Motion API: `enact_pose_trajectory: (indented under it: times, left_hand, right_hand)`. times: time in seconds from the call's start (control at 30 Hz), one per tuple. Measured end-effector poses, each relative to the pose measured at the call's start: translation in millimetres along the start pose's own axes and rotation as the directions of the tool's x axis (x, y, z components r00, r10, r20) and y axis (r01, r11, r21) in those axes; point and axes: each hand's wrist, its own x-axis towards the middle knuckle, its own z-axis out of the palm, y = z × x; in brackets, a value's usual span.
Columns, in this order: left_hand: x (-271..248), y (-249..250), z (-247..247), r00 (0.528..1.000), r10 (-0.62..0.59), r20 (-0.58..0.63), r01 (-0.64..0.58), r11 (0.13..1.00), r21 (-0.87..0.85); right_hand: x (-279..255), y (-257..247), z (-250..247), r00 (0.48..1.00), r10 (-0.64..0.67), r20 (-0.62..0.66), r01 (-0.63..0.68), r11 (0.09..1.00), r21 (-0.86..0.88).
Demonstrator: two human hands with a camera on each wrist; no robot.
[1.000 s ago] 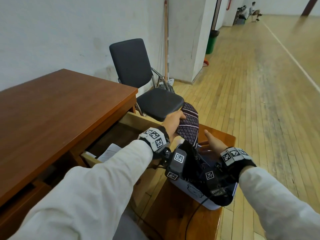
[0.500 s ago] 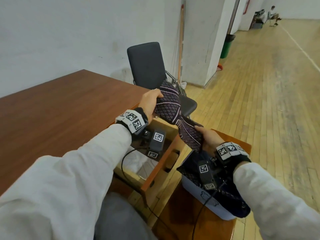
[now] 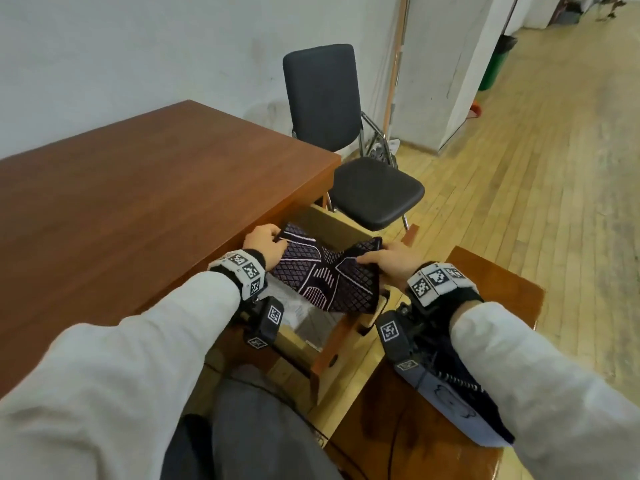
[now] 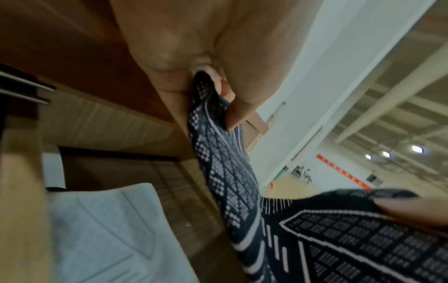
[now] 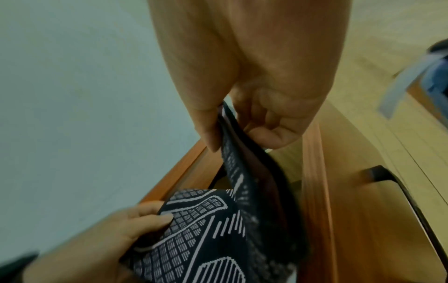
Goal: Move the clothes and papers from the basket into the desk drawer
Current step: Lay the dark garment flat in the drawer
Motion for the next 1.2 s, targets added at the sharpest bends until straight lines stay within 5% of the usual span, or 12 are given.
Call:
enact_pose_trajectory:
  times: [0.27,0.43,0.6,0.67,1.2]
  left_hand:
    - [14.9,-40.4,24.7,0.965,-0.041,0.257,-0.013,0.979,0.204]
    - [23.5,-61.8,32.4,0.981,-0.076,0.177,0.026,0.963,0.269]
    - [27.7,-83.4,44.8,0.983,-0.092,0.159,0.042,0.955,0.292]
    - [27.0,-91.7,49.6,0.985,-0.12,0.12,0.075,0.941,0.33]
    - [32.5,-90.6,67.5,0.984,-0.178,-0.025,0.163,0.826,0.539]
  right_hand:
    - [24.6,-1.6,47.7,0.993,-0.098,0.069,0.119,0.821,-0.559]
    - [33.7,4.5,62.2,0.987,-0.111,0.121,0.163,0.727,-0.667]
    - [34.7,20.7,71.6,0.97,-0.12,0.212,0.243,0.435,-0.867]
    - [33.4,26.4,76.6,0.968,-0.099,0.232,0.252,0.338,-0.907]
    - [39.8,28.6,80.6,0.978,0.005,0.211,0.209,0.126,-0.97]
